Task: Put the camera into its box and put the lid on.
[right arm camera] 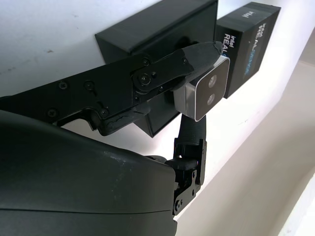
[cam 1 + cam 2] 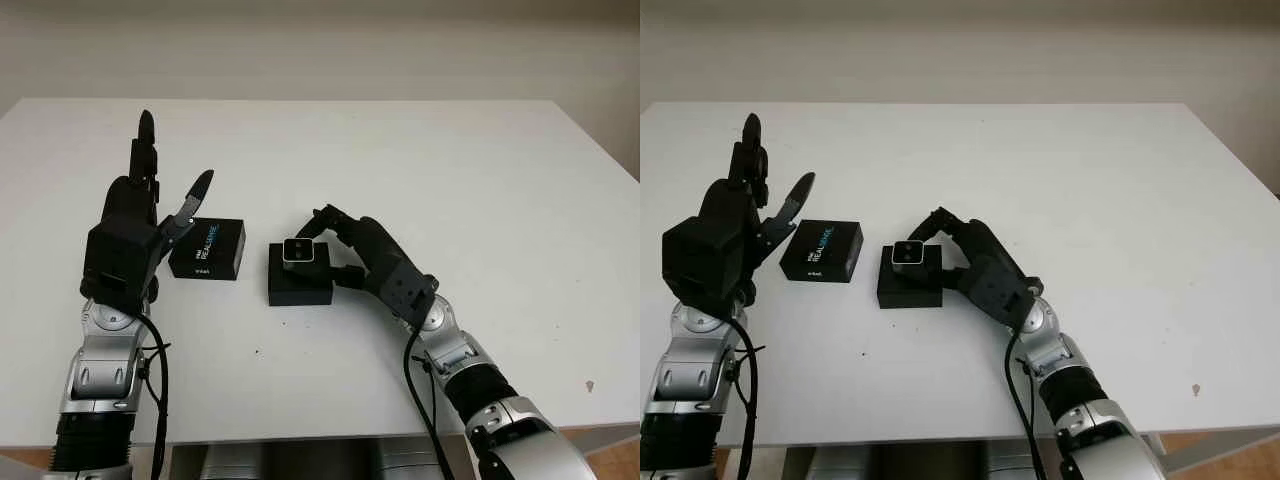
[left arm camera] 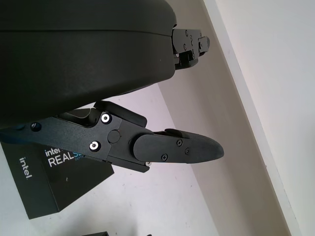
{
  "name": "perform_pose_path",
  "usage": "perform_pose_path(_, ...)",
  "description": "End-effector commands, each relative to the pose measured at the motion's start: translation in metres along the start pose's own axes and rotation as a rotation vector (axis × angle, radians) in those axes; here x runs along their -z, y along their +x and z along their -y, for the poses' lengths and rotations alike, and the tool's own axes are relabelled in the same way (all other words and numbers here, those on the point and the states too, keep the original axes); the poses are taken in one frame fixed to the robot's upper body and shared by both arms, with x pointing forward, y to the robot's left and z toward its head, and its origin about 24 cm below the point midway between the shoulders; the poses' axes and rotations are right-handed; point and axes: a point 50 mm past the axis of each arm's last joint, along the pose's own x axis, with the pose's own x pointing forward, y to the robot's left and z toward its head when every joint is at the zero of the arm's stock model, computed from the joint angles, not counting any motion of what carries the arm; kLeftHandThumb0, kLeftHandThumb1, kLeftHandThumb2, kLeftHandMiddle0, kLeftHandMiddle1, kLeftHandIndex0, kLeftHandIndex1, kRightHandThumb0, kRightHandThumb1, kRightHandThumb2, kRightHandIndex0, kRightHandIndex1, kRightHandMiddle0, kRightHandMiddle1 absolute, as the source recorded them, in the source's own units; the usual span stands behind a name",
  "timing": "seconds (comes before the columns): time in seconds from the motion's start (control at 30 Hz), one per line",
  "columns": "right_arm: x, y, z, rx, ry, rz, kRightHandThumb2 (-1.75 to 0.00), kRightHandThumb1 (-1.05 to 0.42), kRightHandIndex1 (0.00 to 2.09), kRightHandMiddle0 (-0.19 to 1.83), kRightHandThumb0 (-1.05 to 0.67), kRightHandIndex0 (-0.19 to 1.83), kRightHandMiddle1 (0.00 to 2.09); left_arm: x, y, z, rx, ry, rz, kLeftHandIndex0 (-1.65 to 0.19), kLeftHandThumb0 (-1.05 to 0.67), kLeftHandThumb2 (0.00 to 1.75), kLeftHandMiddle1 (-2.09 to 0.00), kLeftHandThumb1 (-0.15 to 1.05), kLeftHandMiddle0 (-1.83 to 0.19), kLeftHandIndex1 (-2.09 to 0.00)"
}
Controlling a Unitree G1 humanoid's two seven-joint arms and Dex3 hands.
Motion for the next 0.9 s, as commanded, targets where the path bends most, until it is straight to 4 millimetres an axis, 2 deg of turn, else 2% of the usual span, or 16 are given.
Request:
perform_pose_path(0.0,-0.0018,-0.0003,0.0019,0.000,-0.015,0.014,-0.05,-1.02,0.06,0.38,-0.48,0.25,1.66,-0.0044,-0.0008,-0.0002,-0.002,-0.004,0.019,0.12,-0.60,0.29,-0.05,1.05,0.10,-0.05)
perform_pose_path(0.6,0.0029,-0.0036,0.0045,-0.040,-0.070,0.009,-0.05,-1.01,0.05,0.36,-0.49,0.25,1.58,-0.0050,-0.0015,-0.0004,-0.006,0.002,0.015,0.11,-0.62,0.30,-0.06,1.05,0.10,-0.05)
perform_pose_path(0.67,0.0026,-0.0036,0.0044,-0.065,-0.080,0.003,-0.05,-1.00,0.04,0.28,-0.52,0.20,1.42,-0.0050,-0.0014,-0.0004,-0.008,0.006,0.015,0.11,-0.62,0.30,-0.06,1.05,0.10,-0.06)
perform_pose_path(0.7,0.0024,-0.0038,0.0043,-0.080,-0.094,0.004,-0.05,-0.98,0.02,0.20,-0.57,0.15,1.21,-0.0050,-0.0013,-0.0005,-0.010,0.015,0.015,0.11,-0.63,0.30,-0.06,1.05,0.09,-0.06)
perform_pose_path(0.8,0.0018,-0.0045,0.0042,-0.115,-0.144,0.007,-0.05,-0.97,0.02,0.15,-0.67,0.01,0.67,-0.0049,-0.0013,-0.0008,-0.012,0.015,0.013,0.10,-0.63,0.30,-0.06,1.05,0.08,-0.06)
perform_pose_path(0.87,0.0007,-0.0052,0.0041,-0.126,-0.181,0.014,-0.06,-0.97,0.02,0.12,-0.71,-0.06,0.49,-0.0050,-0.0014,-0.0009,-0.013,0.009,0.015,0.10,-0.63,0.30,-0.06,1.05,0.08,-0.06)
